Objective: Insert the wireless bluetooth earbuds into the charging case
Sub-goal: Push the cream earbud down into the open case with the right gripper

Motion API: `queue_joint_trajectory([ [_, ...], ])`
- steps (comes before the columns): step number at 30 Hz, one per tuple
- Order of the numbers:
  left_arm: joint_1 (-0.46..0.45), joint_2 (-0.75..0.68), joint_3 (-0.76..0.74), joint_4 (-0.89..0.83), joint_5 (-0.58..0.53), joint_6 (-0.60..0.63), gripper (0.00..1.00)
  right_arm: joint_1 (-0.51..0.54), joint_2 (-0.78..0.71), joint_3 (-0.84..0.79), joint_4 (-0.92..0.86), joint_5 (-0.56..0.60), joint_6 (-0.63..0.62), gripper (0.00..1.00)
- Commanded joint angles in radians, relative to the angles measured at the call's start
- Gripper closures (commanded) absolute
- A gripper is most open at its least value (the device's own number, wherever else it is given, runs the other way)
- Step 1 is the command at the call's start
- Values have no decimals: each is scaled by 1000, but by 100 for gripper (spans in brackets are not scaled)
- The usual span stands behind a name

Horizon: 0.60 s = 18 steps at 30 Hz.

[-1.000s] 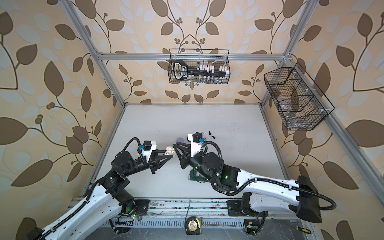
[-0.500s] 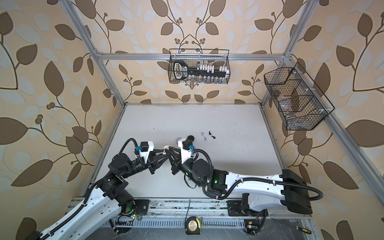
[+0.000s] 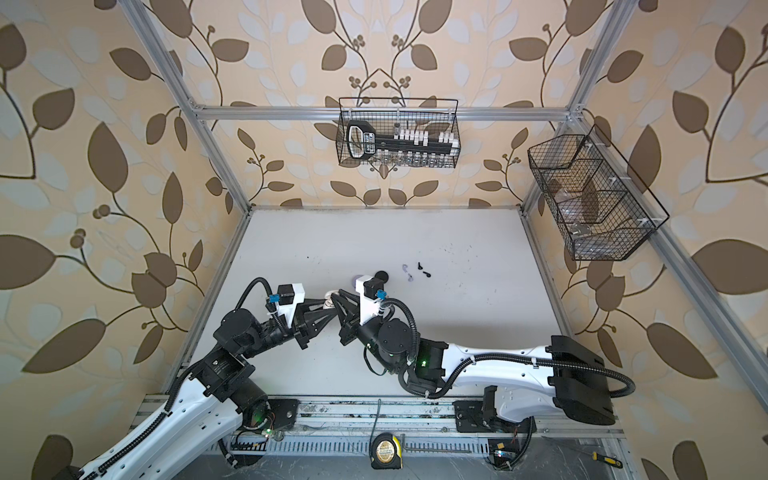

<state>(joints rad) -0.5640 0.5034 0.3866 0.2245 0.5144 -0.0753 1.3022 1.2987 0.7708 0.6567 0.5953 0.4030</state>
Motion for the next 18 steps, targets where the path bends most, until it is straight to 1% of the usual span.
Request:
queue_joint_trajectory([
  [1, -6, -16, 0, 29, -7, 22, 100, 5, 12, 35, 33, 25, 6, 85],
  [8, -6, -25, -2, 23, -16, 20, 100, 12, 25, 26, 47, 28, 26, 86],
  [18, -6, -40, -3, 15, -27, 17, 100, 32, 62, 8, 86, 67, 67, 88],
])
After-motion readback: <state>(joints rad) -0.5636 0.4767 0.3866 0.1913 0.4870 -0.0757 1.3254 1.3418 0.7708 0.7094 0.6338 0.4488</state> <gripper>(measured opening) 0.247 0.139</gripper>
